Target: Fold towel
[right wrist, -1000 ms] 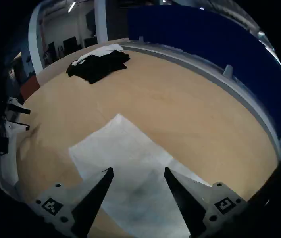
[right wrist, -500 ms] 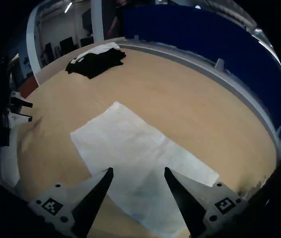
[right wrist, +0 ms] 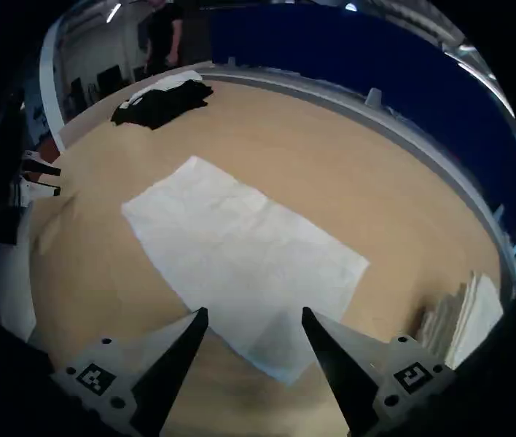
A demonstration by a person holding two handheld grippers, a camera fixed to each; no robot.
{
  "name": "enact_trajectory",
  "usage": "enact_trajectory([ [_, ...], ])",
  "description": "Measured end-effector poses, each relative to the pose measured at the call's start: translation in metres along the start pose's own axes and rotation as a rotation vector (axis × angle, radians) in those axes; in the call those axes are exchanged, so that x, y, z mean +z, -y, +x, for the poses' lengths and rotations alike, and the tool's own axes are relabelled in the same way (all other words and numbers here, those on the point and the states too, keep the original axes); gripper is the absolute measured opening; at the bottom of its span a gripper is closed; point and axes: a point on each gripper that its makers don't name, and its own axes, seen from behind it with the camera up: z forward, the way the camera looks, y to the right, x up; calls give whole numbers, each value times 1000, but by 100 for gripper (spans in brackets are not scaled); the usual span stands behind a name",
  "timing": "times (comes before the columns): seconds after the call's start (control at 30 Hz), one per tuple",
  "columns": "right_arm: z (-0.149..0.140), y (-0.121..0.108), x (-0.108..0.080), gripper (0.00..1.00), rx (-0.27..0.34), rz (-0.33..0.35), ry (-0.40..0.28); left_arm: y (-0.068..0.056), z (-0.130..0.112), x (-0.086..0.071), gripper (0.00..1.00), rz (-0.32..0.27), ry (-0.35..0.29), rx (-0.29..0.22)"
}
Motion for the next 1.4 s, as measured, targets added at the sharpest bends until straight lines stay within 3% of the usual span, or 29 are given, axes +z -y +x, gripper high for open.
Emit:
enact_trajectory([
  [0.37,-41,-20,-20,100,23,-35,45,-2,4,-1,98,-6,-3,11],
  [0.63,-49,-26,-20,95,28,-47,61,-4,5,0,98,-10,-5,15],
  [0.9,-54,-24,-16,66,44,-25,79,-4,5,-2,98,-12,-7,18],
  [1.1,-58,-23,-14,31,51,-14,91,-2,6,-3,98,-9,-8,19],
  [1.23,-58,-22,-14,13,57,-8,91,-2,6,-4,98,-9,-9,19],
  [1.4,-57,-21,-12,4,56,-8,87,-2,5,-5,98,-8,-9,17],
])
